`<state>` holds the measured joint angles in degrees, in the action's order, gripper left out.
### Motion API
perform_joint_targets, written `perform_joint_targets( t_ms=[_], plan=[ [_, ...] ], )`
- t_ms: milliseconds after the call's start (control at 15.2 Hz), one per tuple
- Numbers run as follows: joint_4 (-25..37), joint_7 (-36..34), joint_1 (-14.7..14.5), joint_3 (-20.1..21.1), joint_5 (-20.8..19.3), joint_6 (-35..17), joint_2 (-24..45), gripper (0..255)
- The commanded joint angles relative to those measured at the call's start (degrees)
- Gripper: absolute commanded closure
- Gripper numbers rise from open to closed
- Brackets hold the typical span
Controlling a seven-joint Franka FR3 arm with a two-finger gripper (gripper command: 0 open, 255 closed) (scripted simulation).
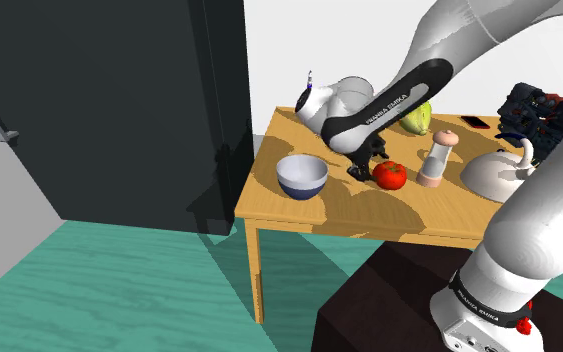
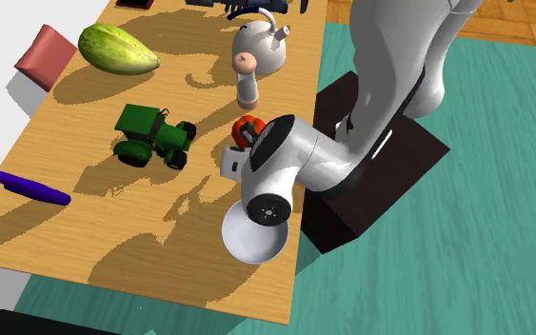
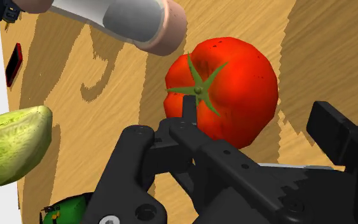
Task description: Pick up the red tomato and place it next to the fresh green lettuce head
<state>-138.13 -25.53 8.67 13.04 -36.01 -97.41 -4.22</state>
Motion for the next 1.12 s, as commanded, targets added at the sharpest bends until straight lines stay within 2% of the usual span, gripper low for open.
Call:
perform_joint_targets(
  t_ms=[0,462,924,990,1056],
  plan=[
    [7.92,-0.85,1.57,-1.11,3.01,8.06,8.84,0],
    [3.12,-1.29,2.83,-2.59,1.21,3.69,7.92,0],
    [3.13,-1.29,2.82,-2.59,1.22,3.7,7.92,0],
    [3.13,-1.29,2.82,-2.59,1.22,3.7,7.92,255],
    [3.13,-1.29,2.82,-2.59,1.22,3.7,7.92,255]
  ],
)
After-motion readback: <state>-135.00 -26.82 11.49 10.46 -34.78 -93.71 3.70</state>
